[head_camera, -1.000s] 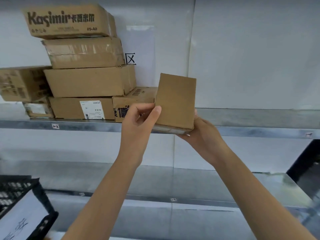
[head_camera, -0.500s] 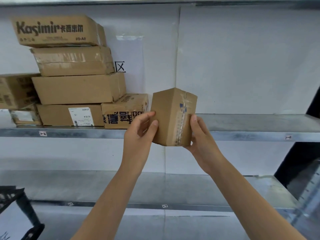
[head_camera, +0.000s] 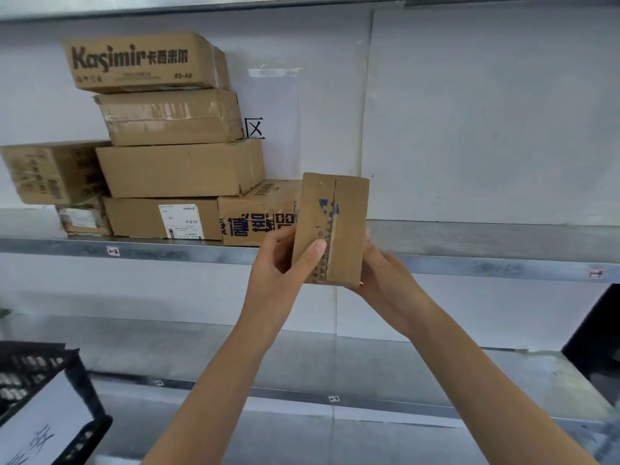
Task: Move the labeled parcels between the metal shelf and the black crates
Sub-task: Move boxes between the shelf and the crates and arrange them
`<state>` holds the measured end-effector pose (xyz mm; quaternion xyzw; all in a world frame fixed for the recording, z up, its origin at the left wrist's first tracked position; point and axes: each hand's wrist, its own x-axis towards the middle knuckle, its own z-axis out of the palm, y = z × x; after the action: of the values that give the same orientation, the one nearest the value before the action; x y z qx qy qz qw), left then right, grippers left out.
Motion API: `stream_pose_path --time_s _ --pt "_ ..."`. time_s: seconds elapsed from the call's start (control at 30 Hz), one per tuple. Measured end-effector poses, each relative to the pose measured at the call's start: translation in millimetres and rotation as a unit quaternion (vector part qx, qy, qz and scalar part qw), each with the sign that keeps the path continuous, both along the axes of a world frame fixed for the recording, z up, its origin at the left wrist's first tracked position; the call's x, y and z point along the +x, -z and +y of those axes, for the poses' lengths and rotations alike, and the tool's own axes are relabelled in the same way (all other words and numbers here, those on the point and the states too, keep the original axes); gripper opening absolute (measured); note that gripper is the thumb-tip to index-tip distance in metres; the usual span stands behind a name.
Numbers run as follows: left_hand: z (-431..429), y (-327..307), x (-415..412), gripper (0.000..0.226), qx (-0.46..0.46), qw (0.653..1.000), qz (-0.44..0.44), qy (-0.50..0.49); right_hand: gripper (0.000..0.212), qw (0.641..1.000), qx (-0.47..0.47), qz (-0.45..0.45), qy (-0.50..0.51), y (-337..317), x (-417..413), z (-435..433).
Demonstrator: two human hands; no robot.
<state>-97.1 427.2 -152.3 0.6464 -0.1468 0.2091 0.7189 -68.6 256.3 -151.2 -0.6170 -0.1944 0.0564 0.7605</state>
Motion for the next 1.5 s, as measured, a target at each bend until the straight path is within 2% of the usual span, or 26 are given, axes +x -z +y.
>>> stream_pose_path --time_s 0.13,0.23,0.37,0.4,0.5,0.57,0.67,0.77,1.1,1.23,1.5 --pt "12 1 5 0.034 -0.008 0.999 -0.036 -0.022 0.055 0.998 0.041 0.007 0.053 -1 3 -2" --pt "20 4 10 0.027 -0.013 0.997 -0.056 -0.042 0.057 0.998 0.033 -0.017 0.053 -4 4 -6" --pt "20 10 13 0.014 0.007 0.996 -0.03 -0.078 0.053 0.996 0.018 -0.057 0.068 -7 2 -4" --pt "18 11 11 0.015 0.003 0.996 -0.008 -0.084 0.051 0.995 0.013 -0.068 0.074 -6 1 -2" --pt "17 14 3 0.041 -0.012 0.996 0.042 -0.072 0.043 0.992 -0.006 -0.086 0.091 2 1 5" --pt "16 15 -5 0.05 -0.016 0.997 0.053 -0.063 0.04 0.992 -0.01 -0.083 0.091 10 2 10" --pt "19 20 -13 0.05 -0.023 0.996 0.049 -0.068 0.041 0.996 0.015 -0.063 0.057 24 1 17" --pt "27 30 -20 0.05 -0.037 0.994 0.062 -0.085 0.052 0.998 0.033 -0.036 0.041 37 -1 25" --pt "93 61 -53 0.048 -0.069 0.977 0.105 -0.17 0.08 0.998 -0.043 0.013 -0.036 56 -12 101" --pt "143 67 -77 0.052 -0.08 0.967 0.111 -0.215 0.065 0.991 -0.081 0.016 -0.107 58 -17 157" --pt "259 82 -137 0.053 -0.101 0.924 0.122 -0.348 0.052 0.961 -0.104 0.043 -0.253 67 -31 305"
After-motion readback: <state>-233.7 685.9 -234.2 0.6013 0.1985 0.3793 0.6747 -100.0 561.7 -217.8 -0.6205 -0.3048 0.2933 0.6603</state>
